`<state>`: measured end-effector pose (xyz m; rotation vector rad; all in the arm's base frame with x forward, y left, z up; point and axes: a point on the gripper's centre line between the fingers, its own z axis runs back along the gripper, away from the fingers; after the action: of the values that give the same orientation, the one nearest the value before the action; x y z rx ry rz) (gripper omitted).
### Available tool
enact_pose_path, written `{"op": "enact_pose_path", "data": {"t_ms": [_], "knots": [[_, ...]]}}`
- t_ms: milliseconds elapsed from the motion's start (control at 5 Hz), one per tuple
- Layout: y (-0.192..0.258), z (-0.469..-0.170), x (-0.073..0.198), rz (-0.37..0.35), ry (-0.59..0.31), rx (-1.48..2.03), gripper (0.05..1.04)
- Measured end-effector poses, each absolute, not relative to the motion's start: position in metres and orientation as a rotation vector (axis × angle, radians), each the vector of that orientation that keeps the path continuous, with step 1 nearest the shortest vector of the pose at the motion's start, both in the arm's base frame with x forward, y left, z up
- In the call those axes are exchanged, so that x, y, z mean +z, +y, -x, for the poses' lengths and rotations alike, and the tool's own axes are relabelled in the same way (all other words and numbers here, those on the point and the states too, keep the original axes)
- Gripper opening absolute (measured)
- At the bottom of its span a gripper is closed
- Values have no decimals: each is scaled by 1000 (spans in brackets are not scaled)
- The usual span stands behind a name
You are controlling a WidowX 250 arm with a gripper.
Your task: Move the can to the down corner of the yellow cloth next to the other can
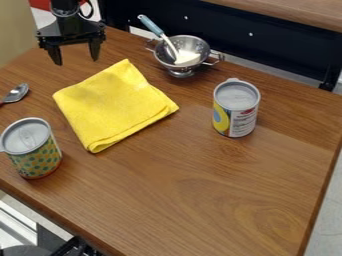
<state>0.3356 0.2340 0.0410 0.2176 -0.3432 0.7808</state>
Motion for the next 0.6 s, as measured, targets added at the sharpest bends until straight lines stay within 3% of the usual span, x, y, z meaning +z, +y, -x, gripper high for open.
{"op": "enact_pose_path", "data": {"t_ms": [200, 600], "knots": [[231, -332, 25, -211, -301, 776, 999], [172, -366, 24, -176, -361, 552, 999]]}}
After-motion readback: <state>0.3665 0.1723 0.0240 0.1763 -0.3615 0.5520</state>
